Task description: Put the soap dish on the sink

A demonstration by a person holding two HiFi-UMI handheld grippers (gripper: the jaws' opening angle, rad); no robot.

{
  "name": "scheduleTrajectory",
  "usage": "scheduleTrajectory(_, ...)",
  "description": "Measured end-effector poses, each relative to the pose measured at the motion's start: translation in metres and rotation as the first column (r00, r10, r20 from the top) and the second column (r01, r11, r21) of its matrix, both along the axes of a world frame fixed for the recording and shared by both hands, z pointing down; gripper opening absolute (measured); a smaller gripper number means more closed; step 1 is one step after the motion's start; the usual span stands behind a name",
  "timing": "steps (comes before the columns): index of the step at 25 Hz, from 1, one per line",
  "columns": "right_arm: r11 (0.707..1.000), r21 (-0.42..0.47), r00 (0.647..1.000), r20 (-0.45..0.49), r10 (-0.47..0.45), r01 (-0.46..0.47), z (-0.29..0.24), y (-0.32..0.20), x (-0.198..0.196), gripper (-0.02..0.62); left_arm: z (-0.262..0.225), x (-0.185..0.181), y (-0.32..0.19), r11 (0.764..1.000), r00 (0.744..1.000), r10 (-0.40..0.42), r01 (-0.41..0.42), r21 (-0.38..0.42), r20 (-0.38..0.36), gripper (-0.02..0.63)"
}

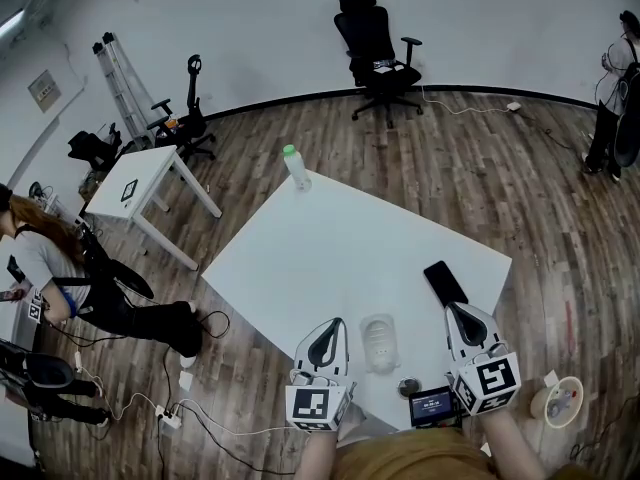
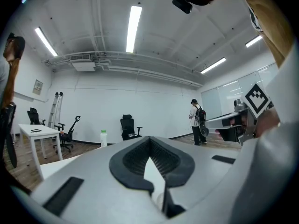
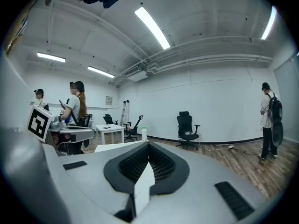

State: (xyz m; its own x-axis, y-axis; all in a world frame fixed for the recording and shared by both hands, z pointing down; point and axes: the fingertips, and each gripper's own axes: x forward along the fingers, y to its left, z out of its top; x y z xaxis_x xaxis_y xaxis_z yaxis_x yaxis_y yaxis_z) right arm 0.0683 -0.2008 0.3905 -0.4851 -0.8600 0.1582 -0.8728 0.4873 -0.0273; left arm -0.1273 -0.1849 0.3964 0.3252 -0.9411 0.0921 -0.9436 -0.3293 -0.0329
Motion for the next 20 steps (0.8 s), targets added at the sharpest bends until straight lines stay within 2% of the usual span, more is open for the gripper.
scheduleTrajectory(20,1.0,0.004,1.0,-0.015,0.01,-0.01,0.0051,-0.0035,-0.0018,0.006,0.0103,-0.008,-0.0018,1.0,1.0,-0.019,0.019,-0.023,-0.01,0.008)
